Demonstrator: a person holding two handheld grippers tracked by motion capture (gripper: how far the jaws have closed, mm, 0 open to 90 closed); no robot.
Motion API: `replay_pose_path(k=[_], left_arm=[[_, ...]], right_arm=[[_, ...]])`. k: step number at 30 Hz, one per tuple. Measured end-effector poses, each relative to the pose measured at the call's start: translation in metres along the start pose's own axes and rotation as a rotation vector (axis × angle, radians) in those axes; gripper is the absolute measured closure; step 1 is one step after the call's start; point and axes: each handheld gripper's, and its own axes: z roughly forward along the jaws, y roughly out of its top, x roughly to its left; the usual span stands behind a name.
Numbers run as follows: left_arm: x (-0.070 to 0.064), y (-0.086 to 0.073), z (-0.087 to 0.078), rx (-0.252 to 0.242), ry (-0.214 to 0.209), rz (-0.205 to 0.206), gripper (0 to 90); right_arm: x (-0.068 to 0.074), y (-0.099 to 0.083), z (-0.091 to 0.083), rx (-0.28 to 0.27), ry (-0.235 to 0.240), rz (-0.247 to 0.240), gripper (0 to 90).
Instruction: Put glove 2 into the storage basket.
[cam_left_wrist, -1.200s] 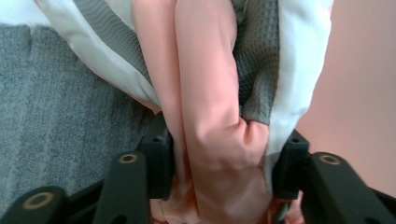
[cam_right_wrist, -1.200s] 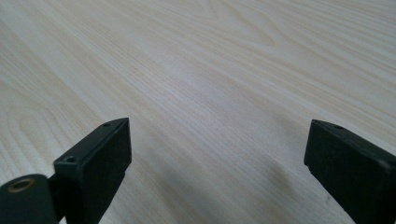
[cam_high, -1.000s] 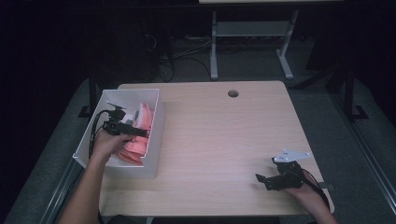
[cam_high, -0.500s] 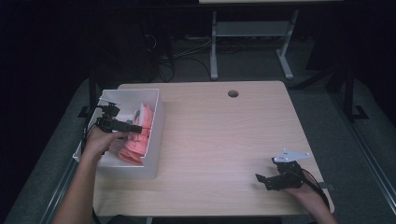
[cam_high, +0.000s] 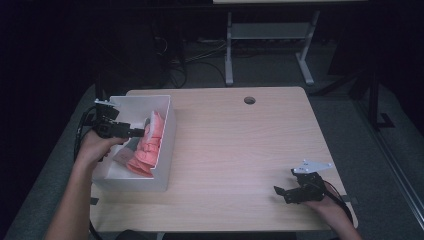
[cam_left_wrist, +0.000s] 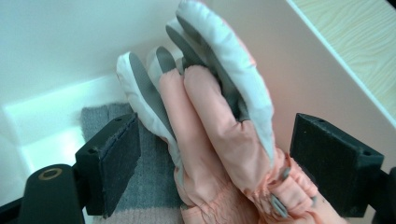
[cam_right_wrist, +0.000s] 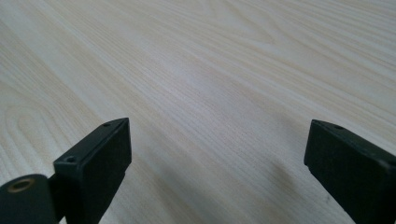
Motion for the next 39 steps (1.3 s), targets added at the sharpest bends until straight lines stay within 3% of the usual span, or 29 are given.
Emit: replay_pose_path(k=[2,4,14,19,33,39], left_arm=[[-0.002,0.001,-0.003,-0.002,-0.007,0.014,15.9],[-0.007,0.005,-0.009,-0.011,-0.001,0.053,15.8],[-0.029,0.02,-0.021,-0.045,-0.017,0.115,15.8],[-0.047,0.028,-0.023,-0.076,-0.066,0.139,15.8],[-0.106,0.048,-0.008,-0.06,-0.101,0.249,15.9],[-0.134,0.051,0.007,-0.041,-0.126,0.288,15.8]], right_arm=[[0.0,0.0,0.0,0.0,0.0,0.0,7.1],[0.0,0.001,0.0,0.0,0.001,-0.005,7.1],[0.002,0.001,0.0,0.001,-0.001,-0.007,7.1],[0.002,0.001,0.001,0.009,0.004,-0.001,7.1],[0.003,0.001,0.001,0.006,0.007,-0.006,7.3],[0.004,0.001,0.001,0.004,0.006,-0.014,7.3]])
